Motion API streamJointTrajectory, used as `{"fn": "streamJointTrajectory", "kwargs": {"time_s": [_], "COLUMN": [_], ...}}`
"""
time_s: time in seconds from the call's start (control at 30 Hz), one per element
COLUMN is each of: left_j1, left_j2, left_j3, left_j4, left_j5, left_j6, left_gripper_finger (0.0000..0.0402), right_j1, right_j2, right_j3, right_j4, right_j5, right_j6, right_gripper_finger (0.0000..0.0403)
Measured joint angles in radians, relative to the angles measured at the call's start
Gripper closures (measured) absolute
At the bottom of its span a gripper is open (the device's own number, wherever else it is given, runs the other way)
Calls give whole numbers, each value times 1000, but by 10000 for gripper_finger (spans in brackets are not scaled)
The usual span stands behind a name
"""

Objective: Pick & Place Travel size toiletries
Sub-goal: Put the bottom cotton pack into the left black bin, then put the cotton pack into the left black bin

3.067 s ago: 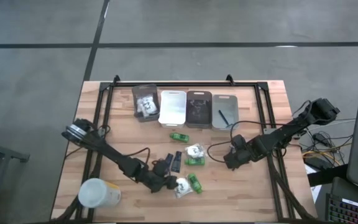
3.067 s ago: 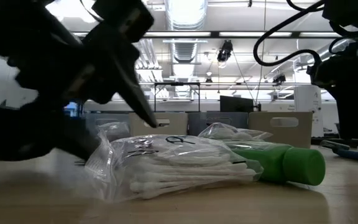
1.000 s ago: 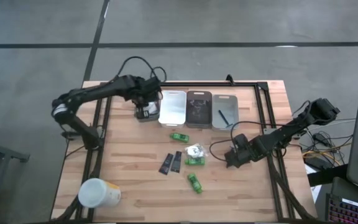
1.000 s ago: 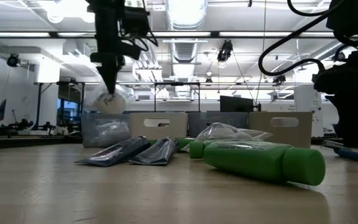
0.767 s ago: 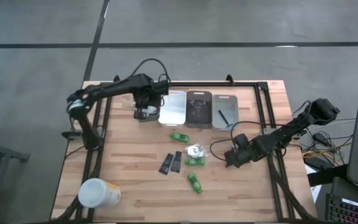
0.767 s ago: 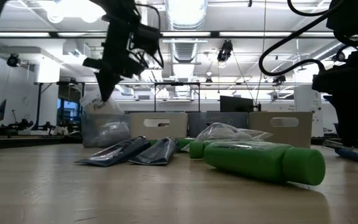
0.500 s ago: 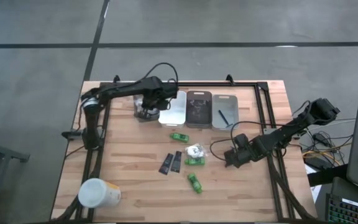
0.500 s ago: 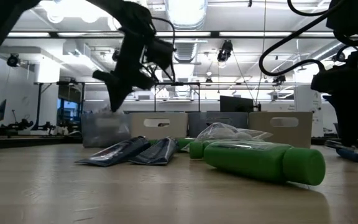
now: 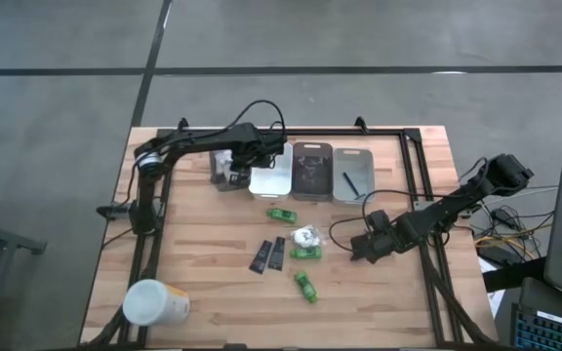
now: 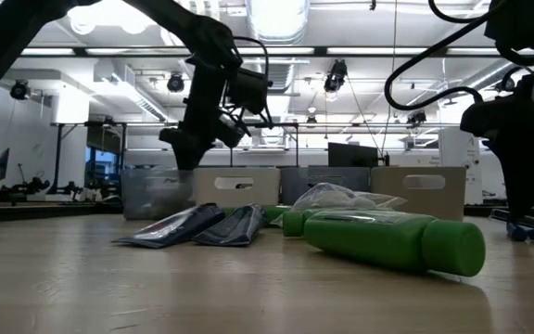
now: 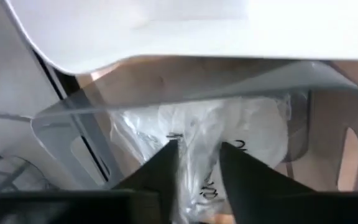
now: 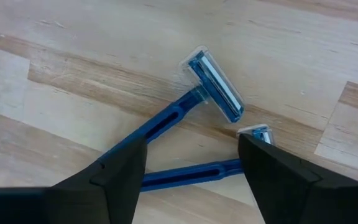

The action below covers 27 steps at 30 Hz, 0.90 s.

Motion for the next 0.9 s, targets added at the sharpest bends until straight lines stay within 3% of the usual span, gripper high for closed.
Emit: {"fn": "streamJointTrajectory", "kwargs": {"time_s": [0.13, 0.37, 0.7, 0.8, 0.9], "left_j1": [-12, -58, -111, -123, -133], "left_j2": [-15, -98, -298, -355, -406], "left_j3": [0, 0, 0, 0, 0], "left_j4": [-18, -82, -131, -117, -86], "left_j5": [-39, -218, -216, -206, -126], "left_j6": [-15, -55, -279, -391, -513], "left_gripper_finger": [220, 155, 144, 143, 142], "right_j1": [0, 0, -21, -48, -82], "right_j2": [0, -4, -111, -132, -119], "right_j3": [0, 5, 53, 35, -5], "right_j4": [0, 0, 14, 122, 292], "right_j5": [0, -2, 60, 33, -31], "right_j6": [-2, -15, -89, -123, -150], "right_gripper_finger": [167, 176, 155, 146, 141]}}
